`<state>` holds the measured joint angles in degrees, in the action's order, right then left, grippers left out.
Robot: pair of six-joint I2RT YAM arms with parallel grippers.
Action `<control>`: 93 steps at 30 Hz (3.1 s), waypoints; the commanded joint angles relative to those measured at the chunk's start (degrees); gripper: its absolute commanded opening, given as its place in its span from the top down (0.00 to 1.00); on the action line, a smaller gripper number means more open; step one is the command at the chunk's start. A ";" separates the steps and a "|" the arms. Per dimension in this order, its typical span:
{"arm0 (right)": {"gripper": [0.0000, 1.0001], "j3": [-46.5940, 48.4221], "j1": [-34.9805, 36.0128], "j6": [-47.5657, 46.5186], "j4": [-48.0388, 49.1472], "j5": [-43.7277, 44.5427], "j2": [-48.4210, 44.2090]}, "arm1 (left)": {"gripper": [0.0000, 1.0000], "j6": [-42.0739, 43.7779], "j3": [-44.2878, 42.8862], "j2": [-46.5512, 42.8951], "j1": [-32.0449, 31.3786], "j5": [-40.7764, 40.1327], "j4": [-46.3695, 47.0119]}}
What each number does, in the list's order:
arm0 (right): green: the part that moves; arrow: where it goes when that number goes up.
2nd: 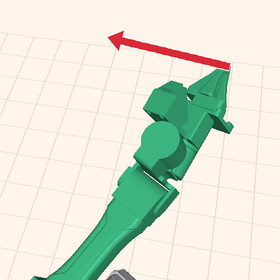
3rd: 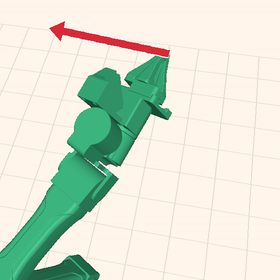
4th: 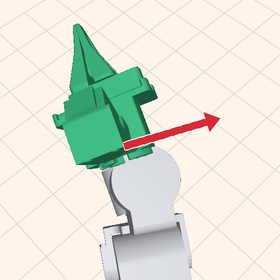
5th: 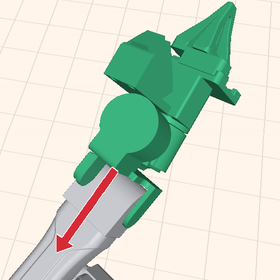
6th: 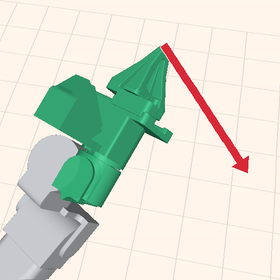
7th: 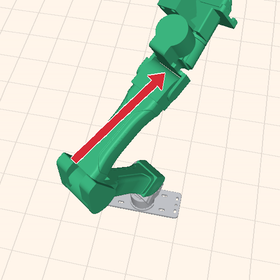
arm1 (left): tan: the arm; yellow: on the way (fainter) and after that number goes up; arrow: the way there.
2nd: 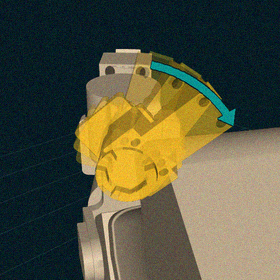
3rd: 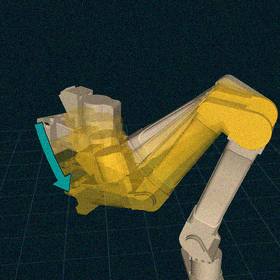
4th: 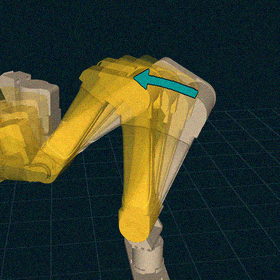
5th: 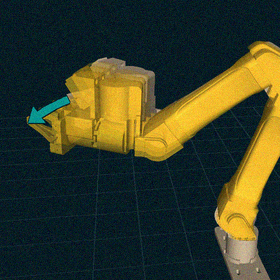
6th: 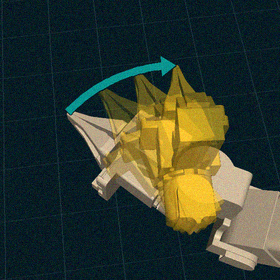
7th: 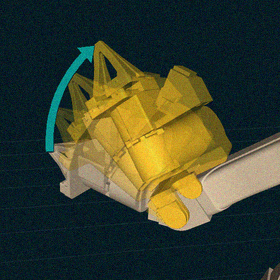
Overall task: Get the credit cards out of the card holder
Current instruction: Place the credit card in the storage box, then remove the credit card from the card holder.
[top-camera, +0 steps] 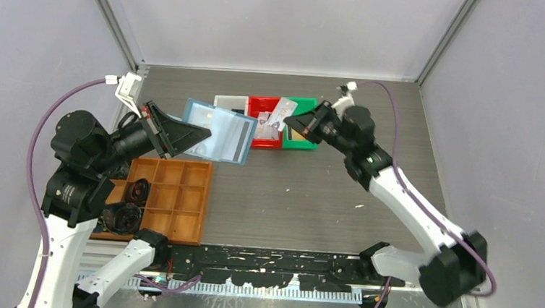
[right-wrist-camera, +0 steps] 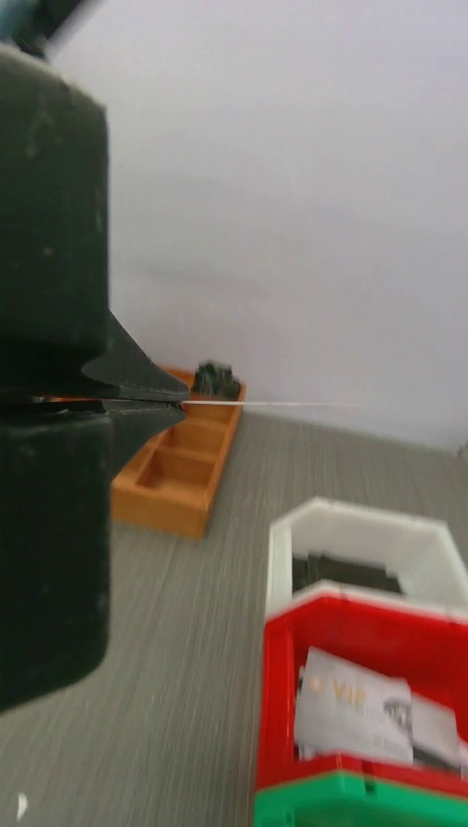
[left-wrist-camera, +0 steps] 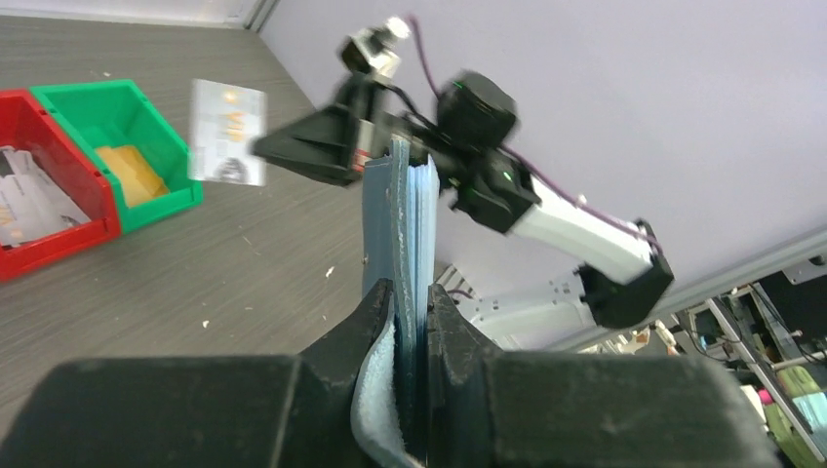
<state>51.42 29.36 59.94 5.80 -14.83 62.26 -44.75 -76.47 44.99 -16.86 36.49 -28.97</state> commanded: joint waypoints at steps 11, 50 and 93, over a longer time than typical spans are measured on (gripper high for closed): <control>0.99 44.89 -0.13 -23.94 -27.06 3.34 48.76 | 0.95 -2.59 -0.64 -1.44 0.24 7.97 3.79; 0.13 -6.55 6.48 12.96 38.49 -14.13 -4.75 | 0.97 -7.38 0.30 -2.22 0.25 8.13 10.56; 0.99 14.26 27.37 -14.40 -9.11 -0.01 -7.81 | 0.39 -0.27 4.78 -3.44 0.24 6.53 5.50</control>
<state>58.06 55.81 50.85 10.55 -15.70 52.86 -46.28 -72.77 41.39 -16.75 41.01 -24.91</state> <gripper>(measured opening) 0.119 0.623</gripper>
